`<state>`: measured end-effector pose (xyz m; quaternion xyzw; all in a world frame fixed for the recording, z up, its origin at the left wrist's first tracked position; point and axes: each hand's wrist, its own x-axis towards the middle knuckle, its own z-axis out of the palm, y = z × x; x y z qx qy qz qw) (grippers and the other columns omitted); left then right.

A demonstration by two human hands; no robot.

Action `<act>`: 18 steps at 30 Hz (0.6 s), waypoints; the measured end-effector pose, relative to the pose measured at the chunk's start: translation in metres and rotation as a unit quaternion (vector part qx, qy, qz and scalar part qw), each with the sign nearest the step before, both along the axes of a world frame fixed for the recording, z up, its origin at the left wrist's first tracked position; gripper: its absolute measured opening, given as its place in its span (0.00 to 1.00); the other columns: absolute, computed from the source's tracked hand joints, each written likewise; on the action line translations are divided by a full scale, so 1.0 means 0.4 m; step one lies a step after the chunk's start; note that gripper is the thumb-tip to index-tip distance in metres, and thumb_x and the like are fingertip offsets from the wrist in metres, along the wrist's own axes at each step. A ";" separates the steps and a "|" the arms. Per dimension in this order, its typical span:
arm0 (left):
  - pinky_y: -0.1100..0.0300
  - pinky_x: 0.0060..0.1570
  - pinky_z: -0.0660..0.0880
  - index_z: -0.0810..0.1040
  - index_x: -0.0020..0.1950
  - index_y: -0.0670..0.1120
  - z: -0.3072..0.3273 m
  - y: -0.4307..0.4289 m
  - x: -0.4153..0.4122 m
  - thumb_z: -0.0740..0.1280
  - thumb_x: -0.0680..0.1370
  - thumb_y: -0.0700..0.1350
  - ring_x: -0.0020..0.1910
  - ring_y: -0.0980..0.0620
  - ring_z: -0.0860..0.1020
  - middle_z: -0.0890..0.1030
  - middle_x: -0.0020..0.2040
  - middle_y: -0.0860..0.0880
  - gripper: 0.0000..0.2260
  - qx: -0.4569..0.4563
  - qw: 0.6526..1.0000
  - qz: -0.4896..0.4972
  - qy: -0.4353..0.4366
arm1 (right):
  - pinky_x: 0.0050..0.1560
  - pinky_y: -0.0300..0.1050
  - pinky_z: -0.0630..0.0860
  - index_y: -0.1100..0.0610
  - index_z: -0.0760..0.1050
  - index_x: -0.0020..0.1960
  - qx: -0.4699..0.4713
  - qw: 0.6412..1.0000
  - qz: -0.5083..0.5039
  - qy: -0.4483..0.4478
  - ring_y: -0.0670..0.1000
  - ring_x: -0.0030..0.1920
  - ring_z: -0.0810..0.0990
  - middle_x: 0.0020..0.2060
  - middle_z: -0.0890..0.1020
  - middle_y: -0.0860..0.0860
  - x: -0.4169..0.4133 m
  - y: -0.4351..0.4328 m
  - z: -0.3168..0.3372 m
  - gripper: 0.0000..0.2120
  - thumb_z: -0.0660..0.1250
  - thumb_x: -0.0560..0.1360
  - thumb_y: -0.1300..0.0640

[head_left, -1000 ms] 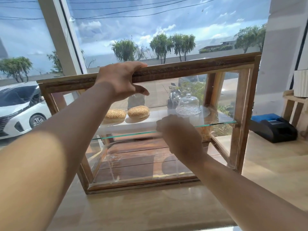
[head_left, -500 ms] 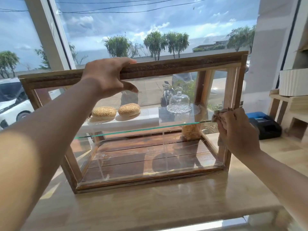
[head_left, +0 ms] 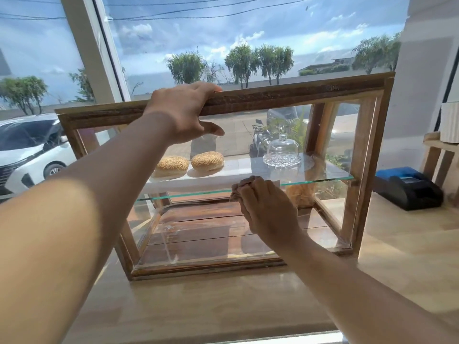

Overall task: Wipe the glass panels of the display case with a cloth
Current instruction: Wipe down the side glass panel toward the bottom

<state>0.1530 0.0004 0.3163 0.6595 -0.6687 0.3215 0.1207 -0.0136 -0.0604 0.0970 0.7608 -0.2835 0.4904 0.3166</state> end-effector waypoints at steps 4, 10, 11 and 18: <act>0.53 0.57 0.69 0.59 0.75 0.61 -0.006 -0.001 0.002 0.65 0.70 0.71 0.66 0.49 0.71 0.69 0.72 0.57 0.37 -0.008 1.000 -0.004 -0.003 | 0.36 0.51 0.76 0.55 0.72 0.47 -0.049 0.997 0.003 0.051 0.56 0.38 0.76 0.41 0.76 0.55 0.005 -0.008 -0.037 0.06 0.70 0.76 0.61; 0.53 0.55 0.69 0.60 0.74 0.62 -0.008 -0.004 0.008 0.65 0.69 0.72 0.65 0.48 0.72 0.71 0.70 0.56 0.37 -0.016 1.000 -0.010 0.004 | 0.37 0.52 0.76 0.53 0.73 0.49 -0.065 0.989 0.002 0.130 0.57 0.39 0.77 0.41 0.77 0.54 -0.135 -0.055 -0.050 0.06 0.59 0.82 0.60; 0.53 0.55 0.69 0.60 0.74 0.62 -0.009 -0.006 0.008 0.65 0.69 0.72 0.65 0.49 0.72 0.71 0.70 0.56 0.37 -0.017 1.000 -0.010 0.002 | 0.36 0.53 0.77 0.54 0.75 0.48 -0.051 0.991 -0.016 0.124 0.58 0.39 0.77 0.41 0.77 0.55 -0.169 -0.063 -0.047 0.05 0.63 0.80 0.61; 0.52 0.52 0.71 0.61 0.72 0.63 -0.012 -0.017 0.020 0.63 0.68 0.74 0.64 0.48 0.73 0.73 0.69 0.57 0.36 -0.035 0.999 -0.021 0.000 | 0.34 0.56 0.79 0.61 0.74 0.54 0.105 0.987 -0.122 -0.023 0.62 0.44 0.77 0.48 0.74 0.60 -0.405 -0.100 -0.061 0.15 0.76 0.72 0.60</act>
